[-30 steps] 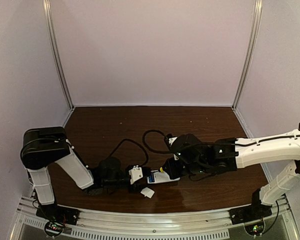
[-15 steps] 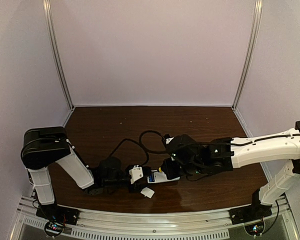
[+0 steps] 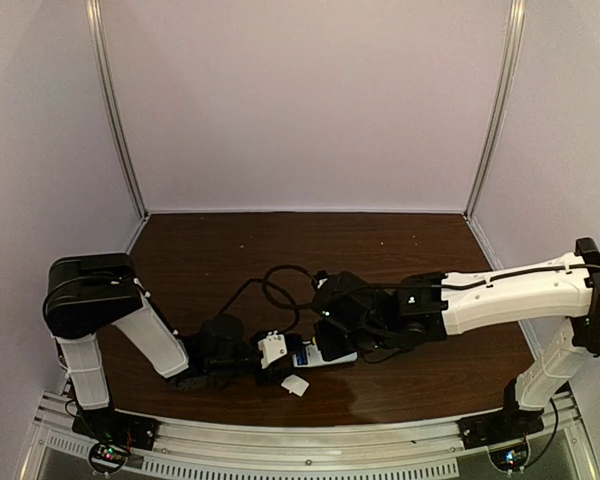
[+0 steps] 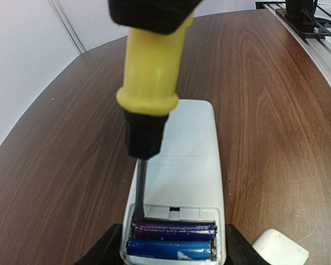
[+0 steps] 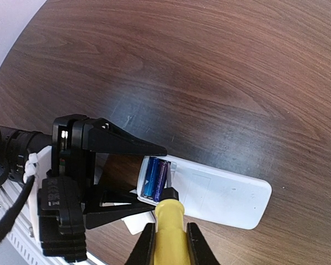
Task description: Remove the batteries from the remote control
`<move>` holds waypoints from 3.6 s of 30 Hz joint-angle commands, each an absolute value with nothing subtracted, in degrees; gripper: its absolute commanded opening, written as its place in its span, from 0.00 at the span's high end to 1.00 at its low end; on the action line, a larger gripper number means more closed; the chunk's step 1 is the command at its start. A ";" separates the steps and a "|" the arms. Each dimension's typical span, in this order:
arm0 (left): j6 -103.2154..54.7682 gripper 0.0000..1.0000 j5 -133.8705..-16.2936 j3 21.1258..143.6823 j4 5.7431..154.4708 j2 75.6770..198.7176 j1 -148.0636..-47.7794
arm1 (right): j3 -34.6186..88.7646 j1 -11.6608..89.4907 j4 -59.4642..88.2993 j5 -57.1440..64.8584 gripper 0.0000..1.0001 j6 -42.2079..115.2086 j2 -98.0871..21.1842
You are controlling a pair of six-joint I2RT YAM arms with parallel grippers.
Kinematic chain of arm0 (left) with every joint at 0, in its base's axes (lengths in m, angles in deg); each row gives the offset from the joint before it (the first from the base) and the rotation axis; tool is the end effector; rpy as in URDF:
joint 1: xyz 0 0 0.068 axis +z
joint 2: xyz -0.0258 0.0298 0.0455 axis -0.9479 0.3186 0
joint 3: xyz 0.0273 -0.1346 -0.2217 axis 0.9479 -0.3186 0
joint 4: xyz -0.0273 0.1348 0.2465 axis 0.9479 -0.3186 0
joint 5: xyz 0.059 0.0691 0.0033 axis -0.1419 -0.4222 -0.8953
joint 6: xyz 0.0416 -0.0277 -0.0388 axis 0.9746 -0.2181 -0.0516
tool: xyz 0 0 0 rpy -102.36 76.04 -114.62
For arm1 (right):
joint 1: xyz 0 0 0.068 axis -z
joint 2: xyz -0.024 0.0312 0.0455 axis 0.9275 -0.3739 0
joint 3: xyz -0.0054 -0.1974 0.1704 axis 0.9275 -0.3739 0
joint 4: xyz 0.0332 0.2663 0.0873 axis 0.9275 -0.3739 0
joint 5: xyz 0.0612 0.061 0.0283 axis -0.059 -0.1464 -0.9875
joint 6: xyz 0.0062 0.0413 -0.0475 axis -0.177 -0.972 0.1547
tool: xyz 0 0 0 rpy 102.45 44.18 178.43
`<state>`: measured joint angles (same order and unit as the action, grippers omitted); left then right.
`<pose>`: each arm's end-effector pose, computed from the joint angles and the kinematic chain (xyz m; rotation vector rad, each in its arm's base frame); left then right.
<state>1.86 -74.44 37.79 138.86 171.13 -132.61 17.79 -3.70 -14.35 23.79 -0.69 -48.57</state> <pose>0.1452 -0.2794 0.0515 1.3064 1.5073 -0.6854 0.1238 0.3422 0.2088 -0.5309 2.5240 0.5573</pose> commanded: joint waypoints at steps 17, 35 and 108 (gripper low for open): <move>2.47 0.76 -75.05 39.76 141.97 172.42 -132.68 | 33.61 -4.37 -32.63 27.07 1.00 -3.90 -60.50; 2.74 0.76 -74.84 39.92 142.07 172.95 -132.68 | 44.76 -4.10 -40.64 24.81 1.00 -2.74 -69.92; 5.36 0.77 -66.67 36.34 146.18 173.15 -132.50 | 22.38 1.80 -22.02 13.32 1.00 21.75 -46.12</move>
